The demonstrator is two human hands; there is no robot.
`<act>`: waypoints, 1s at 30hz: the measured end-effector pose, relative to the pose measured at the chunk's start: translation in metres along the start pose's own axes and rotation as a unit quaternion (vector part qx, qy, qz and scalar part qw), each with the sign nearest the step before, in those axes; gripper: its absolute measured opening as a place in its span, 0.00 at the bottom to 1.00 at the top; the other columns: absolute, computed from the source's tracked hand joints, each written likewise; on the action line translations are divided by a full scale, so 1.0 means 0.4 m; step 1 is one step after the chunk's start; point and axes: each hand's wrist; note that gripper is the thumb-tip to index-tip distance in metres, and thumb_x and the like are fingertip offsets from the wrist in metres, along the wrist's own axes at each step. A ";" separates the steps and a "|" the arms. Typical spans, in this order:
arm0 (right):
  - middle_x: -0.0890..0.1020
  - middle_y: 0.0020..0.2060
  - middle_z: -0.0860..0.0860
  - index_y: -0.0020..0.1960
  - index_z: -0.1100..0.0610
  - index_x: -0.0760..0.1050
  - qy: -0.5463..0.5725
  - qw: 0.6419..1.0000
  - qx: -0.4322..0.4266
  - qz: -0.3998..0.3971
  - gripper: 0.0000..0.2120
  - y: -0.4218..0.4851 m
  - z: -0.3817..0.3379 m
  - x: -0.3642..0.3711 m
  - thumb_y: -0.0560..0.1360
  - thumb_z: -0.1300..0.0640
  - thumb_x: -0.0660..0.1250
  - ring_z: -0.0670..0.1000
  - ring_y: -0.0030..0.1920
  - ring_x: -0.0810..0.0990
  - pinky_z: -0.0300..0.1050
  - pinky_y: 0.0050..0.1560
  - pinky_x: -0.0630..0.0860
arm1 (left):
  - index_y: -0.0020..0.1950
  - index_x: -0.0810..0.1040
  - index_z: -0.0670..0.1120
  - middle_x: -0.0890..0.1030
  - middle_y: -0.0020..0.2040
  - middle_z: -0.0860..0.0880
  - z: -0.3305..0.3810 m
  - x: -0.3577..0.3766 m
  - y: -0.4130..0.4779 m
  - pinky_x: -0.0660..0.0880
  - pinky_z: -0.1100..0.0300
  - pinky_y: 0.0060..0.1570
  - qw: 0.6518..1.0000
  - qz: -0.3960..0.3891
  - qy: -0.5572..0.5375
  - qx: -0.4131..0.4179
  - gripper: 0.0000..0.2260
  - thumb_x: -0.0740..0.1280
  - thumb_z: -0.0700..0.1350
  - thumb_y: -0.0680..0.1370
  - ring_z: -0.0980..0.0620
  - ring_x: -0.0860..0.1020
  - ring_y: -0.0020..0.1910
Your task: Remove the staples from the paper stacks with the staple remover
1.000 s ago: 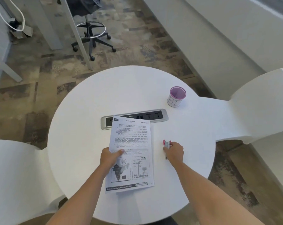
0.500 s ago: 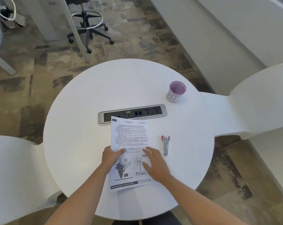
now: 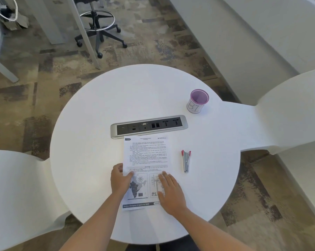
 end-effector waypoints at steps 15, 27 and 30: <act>0.49 0.79 0.46 0.79 0.50 0.48 -0.033 0.998 0.020 -0.039 0.31 0.010 -0.008 -0.009 0.80 0.49 0.57 0.49 0.78 0.49 0.46 0.78 0.50 | 0.79 0.41 0.59 0.42 0.81 0.55 -0.147 -0.032 -0.054 0.50 0.43 0.73 0.862 -0.091 0.461 0.188 0.30 0.52 0.62 0.81 0.45 0.46 0.79; 0.50 0.79 0.45 0.79 0.49 0.48 -0.052 0.996 0.035 -0.059 0.31 0.006 -0.023 -0.033 0.80 0.51 0.57 0.49 0.78 0.49 0.50 0.77 0.51 | 0.79 0.46 0.59 0.43 0.81 0.55 -0.091 -0.024 -0.064 0.48 0.42 0.74 0.852 -0.107 0.490 0.154 0.30 0.58 0.56 0.81 0.45 0.45 0.79; 0.49 0.79 0.45 0.79 0.48 0.49 -0.048 0.998 0.026 -0.035 0.30 0.015 -0.040 -0.044 0.80 0.51 0.56 0.50 0.79 0.48 0.51 0.77 0.50 | 0.79 0.48 0.59 0.45 0.81 0.55 -0.065 -0.026 -0.060 0.46 0.42 0.75 0.869 -0.097 0.459 0.156 0.31 0.61 0.53 0.80 0.46 0.45 0.79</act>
Point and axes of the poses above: each hand's wrist, its own y-axis towards the middle knuckle, its own x-axis out of the palm, z = x × y
